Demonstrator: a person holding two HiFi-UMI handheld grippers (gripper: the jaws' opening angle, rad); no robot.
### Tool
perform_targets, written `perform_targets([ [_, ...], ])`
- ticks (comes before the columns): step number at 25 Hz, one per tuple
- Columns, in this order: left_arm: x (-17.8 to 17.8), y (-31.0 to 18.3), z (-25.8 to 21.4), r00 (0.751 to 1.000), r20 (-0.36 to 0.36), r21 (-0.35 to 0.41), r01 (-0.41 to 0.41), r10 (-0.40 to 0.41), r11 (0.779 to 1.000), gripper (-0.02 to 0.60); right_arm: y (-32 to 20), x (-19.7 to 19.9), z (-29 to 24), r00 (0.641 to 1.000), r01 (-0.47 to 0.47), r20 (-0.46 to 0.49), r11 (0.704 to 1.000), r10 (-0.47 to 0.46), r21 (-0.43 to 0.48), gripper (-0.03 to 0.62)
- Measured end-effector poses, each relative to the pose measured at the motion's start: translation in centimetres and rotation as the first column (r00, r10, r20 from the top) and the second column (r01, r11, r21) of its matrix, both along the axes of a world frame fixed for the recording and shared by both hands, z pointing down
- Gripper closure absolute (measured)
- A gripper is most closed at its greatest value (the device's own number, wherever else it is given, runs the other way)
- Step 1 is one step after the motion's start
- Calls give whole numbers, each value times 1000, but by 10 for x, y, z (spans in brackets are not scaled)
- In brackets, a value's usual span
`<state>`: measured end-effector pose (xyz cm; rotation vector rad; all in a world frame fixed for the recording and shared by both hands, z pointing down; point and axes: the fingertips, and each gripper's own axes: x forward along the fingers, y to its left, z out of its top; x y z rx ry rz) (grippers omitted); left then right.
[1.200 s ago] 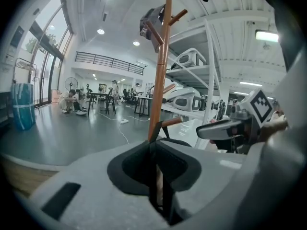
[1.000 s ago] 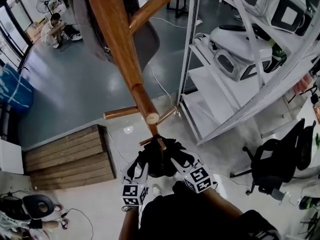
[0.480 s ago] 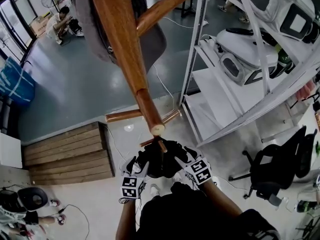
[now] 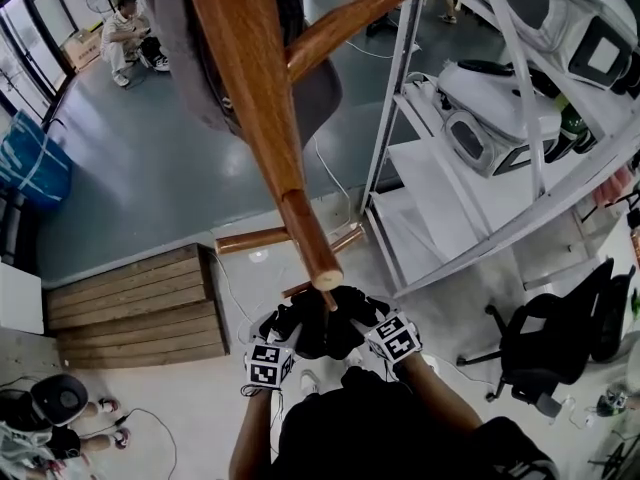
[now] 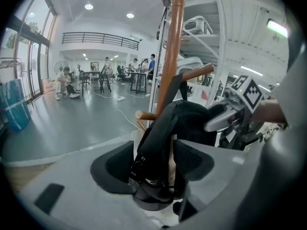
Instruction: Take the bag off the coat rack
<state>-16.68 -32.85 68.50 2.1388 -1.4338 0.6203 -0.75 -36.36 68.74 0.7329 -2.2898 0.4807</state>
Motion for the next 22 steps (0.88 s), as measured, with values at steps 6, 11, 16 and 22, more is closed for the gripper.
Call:
perform_targets([
  [6,3,-4,17,1000,8,-41,-20,20,999,315,-4,1,9,1000,3,-8,1000,-3,-18,370],
  [11,2,-9,26,999,43,-35,-1,3,999,354,-6,0,9,1000,-7,-3,1000,7,-6,372],
  [16,0,-11,27,999,50,-17,-4,5,1000,385,-8,1,10,1000,-19,-12,1000,19,8,388],
  [22,-1,-11,27,998,59,-29,-9,10,1000,410,-8,1,10,999,-29,-17,1000,30,10,422],
])
